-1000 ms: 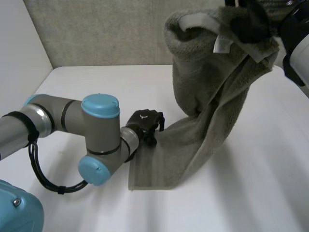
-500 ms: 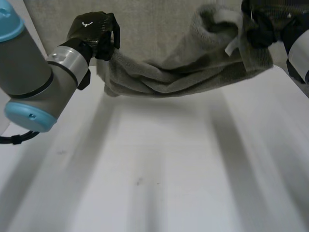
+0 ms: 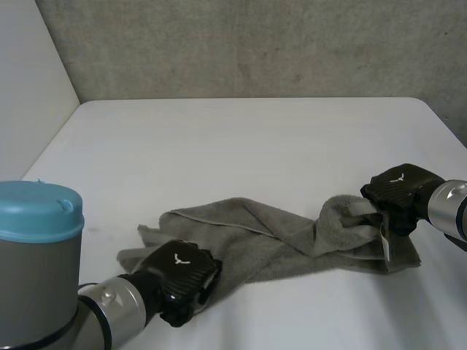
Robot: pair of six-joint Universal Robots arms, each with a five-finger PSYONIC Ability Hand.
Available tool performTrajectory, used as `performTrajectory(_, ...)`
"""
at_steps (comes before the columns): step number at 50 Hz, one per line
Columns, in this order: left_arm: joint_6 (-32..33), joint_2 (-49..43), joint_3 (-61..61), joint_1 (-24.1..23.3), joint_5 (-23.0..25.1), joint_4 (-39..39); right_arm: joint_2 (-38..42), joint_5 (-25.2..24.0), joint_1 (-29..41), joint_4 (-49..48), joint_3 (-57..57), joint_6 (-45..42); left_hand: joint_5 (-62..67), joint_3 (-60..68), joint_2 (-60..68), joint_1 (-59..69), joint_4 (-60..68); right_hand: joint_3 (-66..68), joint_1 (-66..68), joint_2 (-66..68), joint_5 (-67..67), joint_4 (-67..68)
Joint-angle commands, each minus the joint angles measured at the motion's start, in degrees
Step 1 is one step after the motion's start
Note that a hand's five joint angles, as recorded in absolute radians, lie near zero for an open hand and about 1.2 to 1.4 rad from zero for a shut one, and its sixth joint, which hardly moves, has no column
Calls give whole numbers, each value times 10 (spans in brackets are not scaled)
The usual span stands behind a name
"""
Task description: Fold the towel.
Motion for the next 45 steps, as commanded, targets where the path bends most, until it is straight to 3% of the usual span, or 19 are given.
performTrajectory(1,-10,2,98,31,-5,44,-16,-6,6,-71,-7,40,-164,-164,-163,-160,-163,120,254,124,141,117)
performTrajectory(5,-32,-45,154,45,-5,121,-109,-29,30,-128,1,94,-164,-164,-163,-160,-163,120,254,124,141,117)
performTrajectory(11,-46,-142,211,44,-4,193,-152,-64,39,-148,-7,133,-169,-169,-168,-165,-168,120,254,124,141,117)
performTrajectory(17,-47,-194,236,44,-3,174,-214,-70,37,-151,-24,172,-178,-177,-177,-173,-177,120,254,124,141,117)
performTrajectory(30,-47,-259,266,45,-3,157,-222,-65,43,-154,-97,253,-290,-290,-289,-286,-289,120,254,124,141,117)
performTrajectory(45,-47,-350,341,45,-8,157,-243,-50,62,-169,-158,288,-284,-283,-283,-279,-283,120,254,124,141,117)
